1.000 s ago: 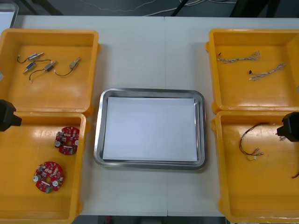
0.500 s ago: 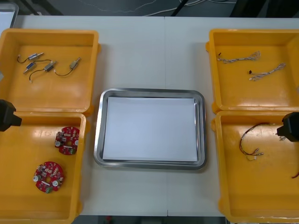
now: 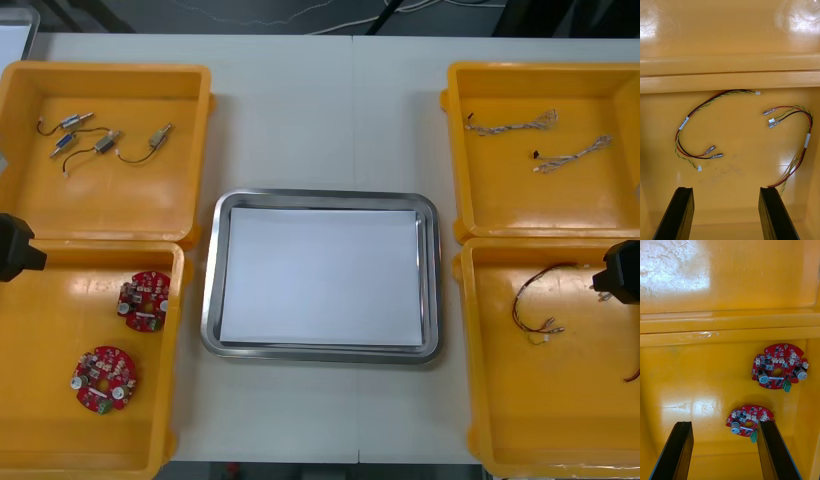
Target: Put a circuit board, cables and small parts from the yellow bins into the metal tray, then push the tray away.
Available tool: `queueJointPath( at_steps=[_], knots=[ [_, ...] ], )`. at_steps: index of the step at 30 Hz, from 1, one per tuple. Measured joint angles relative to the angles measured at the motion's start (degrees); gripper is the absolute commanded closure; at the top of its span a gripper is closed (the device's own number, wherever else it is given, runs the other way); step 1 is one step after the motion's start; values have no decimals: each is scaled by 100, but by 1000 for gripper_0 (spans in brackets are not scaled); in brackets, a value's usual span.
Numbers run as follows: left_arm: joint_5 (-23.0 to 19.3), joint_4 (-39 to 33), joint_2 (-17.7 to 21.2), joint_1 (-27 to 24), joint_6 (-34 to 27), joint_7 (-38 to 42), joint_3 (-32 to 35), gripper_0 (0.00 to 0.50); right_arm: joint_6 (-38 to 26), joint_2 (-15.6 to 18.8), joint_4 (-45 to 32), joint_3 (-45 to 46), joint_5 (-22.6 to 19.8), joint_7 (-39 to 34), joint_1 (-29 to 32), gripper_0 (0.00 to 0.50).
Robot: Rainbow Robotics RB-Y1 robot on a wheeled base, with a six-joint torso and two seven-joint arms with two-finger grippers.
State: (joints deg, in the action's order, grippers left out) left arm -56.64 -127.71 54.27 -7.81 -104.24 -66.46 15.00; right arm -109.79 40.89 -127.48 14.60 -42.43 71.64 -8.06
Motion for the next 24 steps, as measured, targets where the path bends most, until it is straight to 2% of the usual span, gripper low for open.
queueJointPath(
  at_steps=[24],
  knots=[
    [0, 0, 0, 0, 0, 0, 0, 0, 0, 0, 0, 0, 0, 0, 0, 0]
  ],
)
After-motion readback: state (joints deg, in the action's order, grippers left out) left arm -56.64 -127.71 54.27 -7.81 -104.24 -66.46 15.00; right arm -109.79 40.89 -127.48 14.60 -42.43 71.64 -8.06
